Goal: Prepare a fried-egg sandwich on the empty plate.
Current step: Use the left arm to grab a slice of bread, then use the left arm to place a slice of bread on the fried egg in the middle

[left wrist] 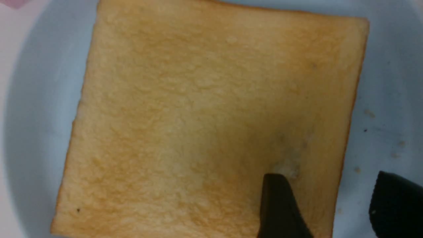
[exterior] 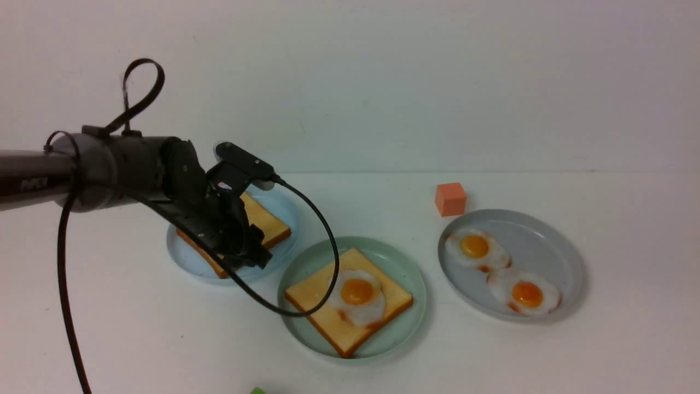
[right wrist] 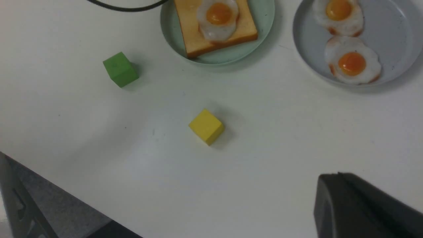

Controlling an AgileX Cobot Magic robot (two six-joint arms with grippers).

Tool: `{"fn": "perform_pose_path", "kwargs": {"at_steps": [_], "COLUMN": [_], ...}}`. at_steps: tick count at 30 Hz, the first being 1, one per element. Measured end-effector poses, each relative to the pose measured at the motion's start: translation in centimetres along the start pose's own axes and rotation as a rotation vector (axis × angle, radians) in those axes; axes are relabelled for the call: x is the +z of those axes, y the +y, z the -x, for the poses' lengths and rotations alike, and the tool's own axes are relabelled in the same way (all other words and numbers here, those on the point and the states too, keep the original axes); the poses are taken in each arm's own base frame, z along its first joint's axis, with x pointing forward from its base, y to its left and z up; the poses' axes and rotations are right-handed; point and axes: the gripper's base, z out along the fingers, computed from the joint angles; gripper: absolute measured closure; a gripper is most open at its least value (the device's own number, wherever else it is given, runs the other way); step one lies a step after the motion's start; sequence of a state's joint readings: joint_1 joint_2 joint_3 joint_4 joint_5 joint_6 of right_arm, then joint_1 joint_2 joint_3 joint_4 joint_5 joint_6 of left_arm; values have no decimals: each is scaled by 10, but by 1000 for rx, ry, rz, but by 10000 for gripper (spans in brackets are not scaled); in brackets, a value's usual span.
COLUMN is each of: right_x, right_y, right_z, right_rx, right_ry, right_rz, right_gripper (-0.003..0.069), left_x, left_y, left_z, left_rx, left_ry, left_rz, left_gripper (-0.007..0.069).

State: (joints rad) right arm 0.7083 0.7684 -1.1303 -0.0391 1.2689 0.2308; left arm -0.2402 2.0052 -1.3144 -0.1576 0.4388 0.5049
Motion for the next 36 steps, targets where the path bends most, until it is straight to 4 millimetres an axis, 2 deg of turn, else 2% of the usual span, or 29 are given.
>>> {"fn": "perform_pose_path", "kwargs": {"at_steps": [4,6,8,11,13,17,20,24,25,27,28,29,30,31,32,33,34,36], "right_x": [0,0,0,0,0,0,-1,-6,-8,-13,-15,-19,-24,-26,-33,-34,-40,-47], "right_y": [0,0,0,0,0,0,0,-1,-2,-5,-6,-8,-10,-11,-13,-13,-15,-17], "right_z": [0,0,0,0,0,0,0,-3,-4,-6,-7,-9,-12,-13,-17,-18,-22,-27], "right_rx": [0,0,0,0,1,2,2,-1,-3,-8,-8,-6,0,1,10,10,12,16], "right_ry": [0,0,0,0,1,1,-1,-23,-33,-55,-63,-83,-104,-111,-139,-143,-168,-199], "right_rz": [-1,-1,-1,0,3,5,6,0,-6,-24,-28,-40,-53,-53,-57,-56,-56,-52], "right_gripper": [642,642,642,642,640,637,637,634,634,633,633,631,631,631,631,631,631,631], "left_x": [4,7,7,7,7,4,-11,-59,-78,-99,-101,-113,-116,-117,-117,-117,-114,-111], "left_y": [0,1,1,2,2,2,2,-4,-11,-28,-33,-53,-73,-76,-106,-109,-130,-153], "left_z": [-1,0,0,1,1,2,7,24,30,36,37,40,40,40,38,37,33,31], "left_rx": [1,-3,-5,-6,-5,-6,-3,-2,-16,-25,-19,-7,13,12,64,66,103,157], "left_ry": [2,-1,-5,-9,-9,-16,-30,-118,-148,-173,-174,-175,-162,-156,-121,-114,-81,-57], "left_rz": [1,4,9,12,12,14,15,31,25,1,-7,-40,-71,-78,-115,-116,-130,-120], "left_gripper": [242,283,357,524,603,637,637,637,637,637,637,637,637,637,637,637,637,637]}}
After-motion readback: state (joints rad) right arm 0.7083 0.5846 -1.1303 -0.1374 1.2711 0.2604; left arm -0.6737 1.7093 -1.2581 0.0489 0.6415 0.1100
